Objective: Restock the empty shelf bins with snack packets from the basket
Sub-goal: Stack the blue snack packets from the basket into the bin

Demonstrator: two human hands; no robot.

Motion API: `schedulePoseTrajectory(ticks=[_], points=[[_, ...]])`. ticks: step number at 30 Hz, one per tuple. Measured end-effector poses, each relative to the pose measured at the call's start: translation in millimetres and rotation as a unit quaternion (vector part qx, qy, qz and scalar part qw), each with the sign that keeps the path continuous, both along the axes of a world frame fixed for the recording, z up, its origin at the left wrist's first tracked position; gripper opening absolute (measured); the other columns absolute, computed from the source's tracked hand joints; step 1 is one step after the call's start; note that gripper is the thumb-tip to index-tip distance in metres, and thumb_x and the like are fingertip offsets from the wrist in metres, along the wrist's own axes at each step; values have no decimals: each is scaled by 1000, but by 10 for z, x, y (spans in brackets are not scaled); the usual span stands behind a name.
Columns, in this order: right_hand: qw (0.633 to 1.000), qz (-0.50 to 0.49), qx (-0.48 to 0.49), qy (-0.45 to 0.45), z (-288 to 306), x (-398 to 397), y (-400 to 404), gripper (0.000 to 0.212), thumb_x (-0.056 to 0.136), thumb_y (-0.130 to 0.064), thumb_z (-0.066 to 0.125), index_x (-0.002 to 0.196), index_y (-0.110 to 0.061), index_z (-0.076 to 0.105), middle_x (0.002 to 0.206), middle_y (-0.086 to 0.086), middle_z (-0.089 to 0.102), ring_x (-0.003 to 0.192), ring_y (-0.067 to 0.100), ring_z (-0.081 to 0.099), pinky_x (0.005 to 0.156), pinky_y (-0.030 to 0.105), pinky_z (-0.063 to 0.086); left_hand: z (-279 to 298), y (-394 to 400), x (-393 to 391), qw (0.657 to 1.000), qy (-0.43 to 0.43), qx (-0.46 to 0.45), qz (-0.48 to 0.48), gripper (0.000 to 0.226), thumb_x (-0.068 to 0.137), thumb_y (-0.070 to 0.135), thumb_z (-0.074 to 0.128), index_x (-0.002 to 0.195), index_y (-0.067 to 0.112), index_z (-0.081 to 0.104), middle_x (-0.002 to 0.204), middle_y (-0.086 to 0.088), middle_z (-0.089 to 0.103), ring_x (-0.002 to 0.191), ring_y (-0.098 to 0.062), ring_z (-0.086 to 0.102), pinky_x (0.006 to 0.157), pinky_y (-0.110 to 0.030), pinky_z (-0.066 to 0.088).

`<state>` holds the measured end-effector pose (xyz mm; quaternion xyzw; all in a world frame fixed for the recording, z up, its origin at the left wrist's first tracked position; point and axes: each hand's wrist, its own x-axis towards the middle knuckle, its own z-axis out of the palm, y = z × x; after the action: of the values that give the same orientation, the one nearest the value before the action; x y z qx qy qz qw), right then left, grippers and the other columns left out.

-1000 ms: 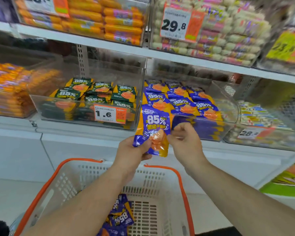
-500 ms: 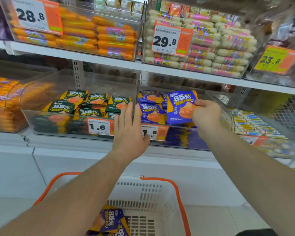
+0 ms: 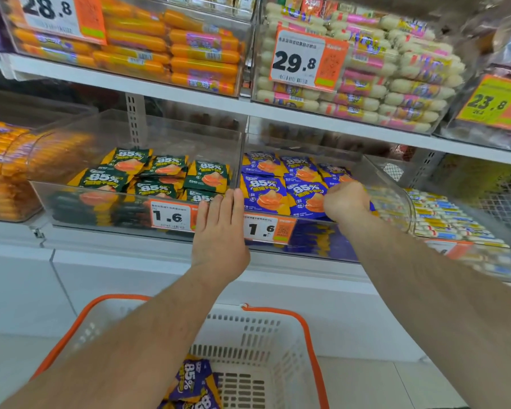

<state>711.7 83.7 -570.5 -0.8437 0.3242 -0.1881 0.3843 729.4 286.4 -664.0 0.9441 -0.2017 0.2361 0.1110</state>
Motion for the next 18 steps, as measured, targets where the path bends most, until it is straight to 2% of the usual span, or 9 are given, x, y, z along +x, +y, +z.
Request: schedulePoseTrajectory(ticks=[1,3,6,8,11,13,15,16,18], points=[[1000,-3,-18,10,-3,-8,0,30,83,-13,65,111,-5,67,109,12,68,101,27,66,86,34,55,-8,0,1,1000,-3,-4,-1,97,86,28,57,153,10,-11,162,-6,7,148,-25,6,117,-41,-12],[999,-8,-40,22,-13,-8,-7,27,87,-13,61,112,-5,67,111,13,66,107,29,63,82,32,49,-15,6,-5,1000,-1,-4,-3,96,86,28,57,153,9,-10,162,-7,8,148,-26,7,116,-41,-13],[993,-29,-94,64,-22,7,10,22,94,-19,54,109,-6,65,104,11,63,90,27,57,71,31,43,-3,4,-5,1000,12,6,-4,97,88,29,56,152,10,-14,162,-7,2,150,-26,1,115,-41,-14],[987,-56,-137,63,-45,-10,24,13,93,-23,58,98,-13,65,108,10,63,92,27,54,75,33,45,18,8,-14,1000,18,-6,-13,96,88,29,55,152,9,-15,163,-8,-4,150,-26,-6,115,-41,-15],[964,-74,-244,-80,-185,-54,90,22,82,-14,62,103,-16,70,116,12,58,109,34,53,90,43,46,-96,43,-87,996,-10,-68,-50,95,80,21,58,154,6,0,162,-15,-4,149,-30,-7,118,-44,-8],[905,-28,-338,-255,-319,-112,262,26,72,-6,57,93,-10,70,102,14,59,97,37,55,80,43,44,-309,97,-178,985,-46,-134,-101,91,69,13,62,150,3,22,158,-20,14,148,-35,8,120,-51,8],[868,48,-357,-342,-509,-158,521,21,67,-3,57,84,-7,68,90,15,58,84,36,56,72,40,43,-615,214,-274,977,-48,-162,-131,81,65,9,65,141,2,37,149,-22,30,140,-39,25,115,-54,23],[870,76,-337,-353,-670,-169,658,20,66,-2,57,83,-7,67,87,14,57,81,35,56,70,39,43,-771,291,-330,978,-13,-160,-130,76,67,8,67,138,3,42,145,-21,36,134,-39,33,111,-52,28],[905,104,-244,-333,-1056,-218,959,19,67,-2,55,82,-7,67,85,9,56,78,33,57,68,40,47,-1045,459,-403,974,126,-151,-108,63,76,8,64,137,9,47,139,-12,47,126,-32,45,107,-45,34]])
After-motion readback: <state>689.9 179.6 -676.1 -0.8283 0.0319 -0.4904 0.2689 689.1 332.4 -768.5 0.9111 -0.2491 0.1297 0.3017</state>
